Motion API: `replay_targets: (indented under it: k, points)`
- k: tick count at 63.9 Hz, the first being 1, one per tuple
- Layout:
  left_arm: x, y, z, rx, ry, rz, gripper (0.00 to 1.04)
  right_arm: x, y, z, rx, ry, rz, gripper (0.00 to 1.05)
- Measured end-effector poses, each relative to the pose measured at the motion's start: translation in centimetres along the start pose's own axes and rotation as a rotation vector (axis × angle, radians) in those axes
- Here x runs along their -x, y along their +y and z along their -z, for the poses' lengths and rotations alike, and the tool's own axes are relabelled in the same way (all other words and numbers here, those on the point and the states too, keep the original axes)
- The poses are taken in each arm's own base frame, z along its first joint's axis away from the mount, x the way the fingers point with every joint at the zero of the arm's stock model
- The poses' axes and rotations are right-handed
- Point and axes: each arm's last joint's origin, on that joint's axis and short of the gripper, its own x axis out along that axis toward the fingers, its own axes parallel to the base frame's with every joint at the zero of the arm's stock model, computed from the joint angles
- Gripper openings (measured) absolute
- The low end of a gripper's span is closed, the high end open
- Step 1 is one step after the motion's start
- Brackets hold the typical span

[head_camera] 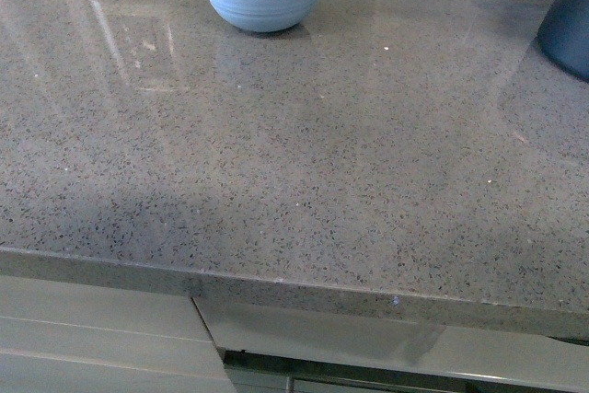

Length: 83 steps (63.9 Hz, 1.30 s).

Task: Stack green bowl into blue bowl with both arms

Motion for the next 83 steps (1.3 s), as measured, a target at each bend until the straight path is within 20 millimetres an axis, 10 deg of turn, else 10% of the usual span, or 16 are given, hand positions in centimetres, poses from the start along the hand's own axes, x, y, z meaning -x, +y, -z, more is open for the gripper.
replay_targets:
  k: [42, 61, 83]
  points:
    - [0.0, 0.0, 0.0, 0.0, 0.0, 0.0, 0.98, 2.3, -0.9, 0.7, -0.025, -0.039, -0.035, 0.97]
    - [0.0, 0.0, 0.0, 0.0, 0.0, 0.0, 0.98, 9.6, -4.8, 3.4, -0.096, -0.113, 0.01, 0.95]
    - [0.0, 0.0, 0.0, 0.0, 0.0, 0.0, 0.98, 17.5, -9.5, 11.3, -0.204, -0.123, 0.109, 0.95]
